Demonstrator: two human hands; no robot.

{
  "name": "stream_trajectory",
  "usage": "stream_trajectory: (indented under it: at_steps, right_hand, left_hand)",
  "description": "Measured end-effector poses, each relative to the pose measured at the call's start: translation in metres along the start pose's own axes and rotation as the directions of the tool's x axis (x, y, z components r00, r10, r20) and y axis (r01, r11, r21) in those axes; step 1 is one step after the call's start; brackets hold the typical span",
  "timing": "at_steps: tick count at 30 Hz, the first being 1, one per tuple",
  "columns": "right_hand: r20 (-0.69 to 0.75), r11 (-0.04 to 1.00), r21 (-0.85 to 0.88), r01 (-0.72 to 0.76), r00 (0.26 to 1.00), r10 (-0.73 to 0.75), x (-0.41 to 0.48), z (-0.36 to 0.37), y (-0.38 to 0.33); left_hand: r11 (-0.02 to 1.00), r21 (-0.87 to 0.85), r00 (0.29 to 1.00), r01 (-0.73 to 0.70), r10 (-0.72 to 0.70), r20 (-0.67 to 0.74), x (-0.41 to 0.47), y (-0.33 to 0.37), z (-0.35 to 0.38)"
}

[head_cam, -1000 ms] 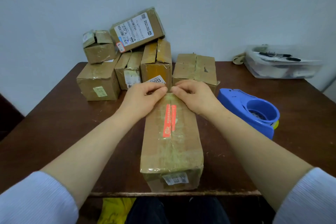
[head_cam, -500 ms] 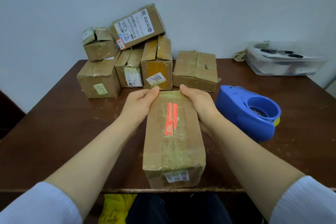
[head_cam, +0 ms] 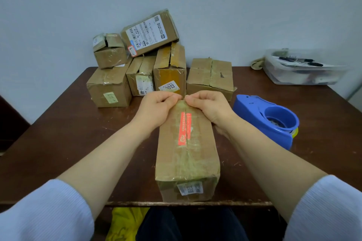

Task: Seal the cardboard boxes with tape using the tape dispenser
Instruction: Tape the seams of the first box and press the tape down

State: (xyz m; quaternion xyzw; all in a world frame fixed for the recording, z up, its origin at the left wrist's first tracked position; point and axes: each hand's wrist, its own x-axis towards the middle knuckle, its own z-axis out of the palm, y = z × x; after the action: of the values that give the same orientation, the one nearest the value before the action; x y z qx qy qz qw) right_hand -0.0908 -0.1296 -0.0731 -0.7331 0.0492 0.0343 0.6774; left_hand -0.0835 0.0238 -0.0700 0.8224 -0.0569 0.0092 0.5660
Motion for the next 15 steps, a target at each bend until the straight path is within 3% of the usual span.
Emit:
stream_trajectory:
  at_steps: [3, 7, 11, 15]
  right_hand:
    - [0.047, 0.991, 0.12, -0.064, 0.997, 0.059, -0.008, -0.004, 0.004]
    - [-0.037, 0.997, 0.078, -0.013, 0.999, 0.016, -0.011, -0.001, 0.004]
    - [-0.058, 0.964, -0.265, 0.012, 0.998, -0.029, -0.02, -0.007, -0.01]
    - [-0.009, 0.913, -0.408, 0.0, 1.0, -0.004, -0.059, -0.023, -0.021]
  left_hand:
    - [0.979, -0.177, 0.995, 0.098, -0.098, 0.011, -0.009, -0.007, -0.003]
    - [0.989, -0.139, 0.994, 0.048, -0.061, -0.092, -0.011, -0.01, 0.003]
    - [0.994, -0.097, 0.982, 0.043, -0.06, -0.181, -0.01, -0.013, 0.008]
    - [0.985, 0.168, 0.935, 0.04, 0.023, -0.353, -0.01, -0.02, -0.004]
